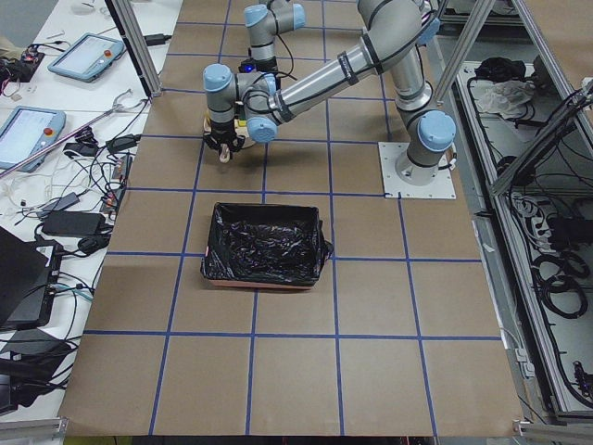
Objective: Sweep and dump trash into bin
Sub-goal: 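Sweep the brush across the dustpan toward the left gripper, then draw the brush back and sweep the yellow object toward the dustpan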
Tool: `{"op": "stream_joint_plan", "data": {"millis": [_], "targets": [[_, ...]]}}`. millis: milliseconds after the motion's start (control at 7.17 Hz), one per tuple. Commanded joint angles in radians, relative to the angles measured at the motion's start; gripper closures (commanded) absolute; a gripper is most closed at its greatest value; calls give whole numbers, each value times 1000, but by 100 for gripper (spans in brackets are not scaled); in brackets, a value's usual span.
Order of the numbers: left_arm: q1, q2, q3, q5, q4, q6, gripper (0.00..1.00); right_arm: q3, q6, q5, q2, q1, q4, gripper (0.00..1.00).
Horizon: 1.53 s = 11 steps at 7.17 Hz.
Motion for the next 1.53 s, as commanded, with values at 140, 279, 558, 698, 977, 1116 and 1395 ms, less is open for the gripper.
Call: {"op": "stream_joint_plan", "data": {"millis": [140,279,558,698,977,1116,1395], "targets": [[0,0,0,1,0,0,71,0,134,46,-45,7,29,100],[0,0,0,1,0,0,71,0,54,7,-71,-6,81,100],[0,0,0,1,0,0,71,1,-170,-131,-120,-58,219,100],[0,0,0,-1,0,-2,71,12,-253,-190,-118,-67,224,100],[0,0,0,-1,0,-2,71,14,-364,-248,-112,-67,221,100],[0,0,0,1,0,-2,71,17,-387,-285,-108,-67,219,100],[0,0,0,-1,0,-2,71,21,-410,-276,-80,-66,175,100]]}}
